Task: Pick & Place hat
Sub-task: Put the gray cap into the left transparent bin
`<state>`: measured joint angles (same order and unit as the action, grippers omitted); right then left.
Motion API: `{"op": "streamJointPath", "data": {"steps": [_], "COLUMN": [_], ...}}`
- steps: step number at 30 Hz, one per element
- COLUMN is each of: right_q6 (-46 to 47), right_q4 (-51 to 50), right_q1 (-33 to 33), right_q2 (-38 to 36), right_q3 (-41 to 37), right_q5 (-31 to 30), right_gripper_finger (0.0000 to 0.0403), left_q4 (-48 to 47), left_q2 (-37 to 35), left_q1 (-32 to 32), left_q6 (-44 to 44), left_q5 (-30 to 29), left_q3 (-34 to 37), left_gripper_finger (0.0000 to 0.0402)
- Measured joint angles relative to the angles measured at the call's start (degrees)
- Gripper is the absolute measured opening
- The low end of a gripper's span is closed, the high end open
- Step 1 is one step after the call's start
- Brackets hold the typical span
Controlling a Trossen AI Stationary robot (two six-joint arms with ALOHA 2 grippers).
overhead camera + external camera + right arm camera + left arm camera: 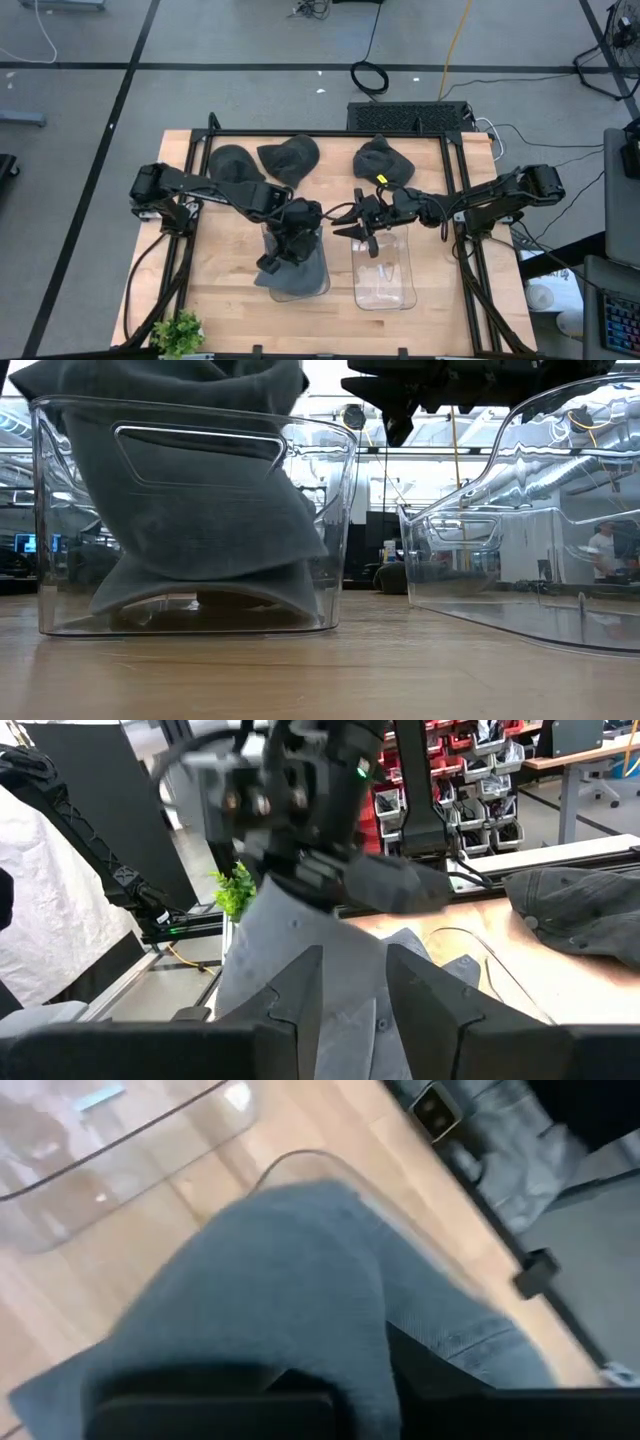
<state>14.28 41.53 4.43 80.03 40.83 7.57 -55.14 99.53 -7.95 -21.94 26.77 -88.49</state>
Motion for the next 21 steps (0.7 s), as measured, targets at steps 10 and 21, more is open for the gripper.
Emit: {"op": "streamJointPath", "data": {"steps": [10,21], "right_q6": [0.00,0.02], "right_q4": [-0.69,-1.28], "right_q1": [0.00,0.00], "right_q2": [0.00,0.00], "right_q3": [-0.01,0.00], "right_q5": [0.00,0.00], "right_gripper_finger": [0.0100,0.0100], "left_q4": [-2.23,-4.93], "left_q2": [1.22,-5.30], "left_q1": [2.58,3.17], "left_q6": [22.66,27.80], "left_q5": [-20.66,-20.60], "left_q3": [0.04,0.04], "left_gripper_finger": [0.0072,0.0264]}}
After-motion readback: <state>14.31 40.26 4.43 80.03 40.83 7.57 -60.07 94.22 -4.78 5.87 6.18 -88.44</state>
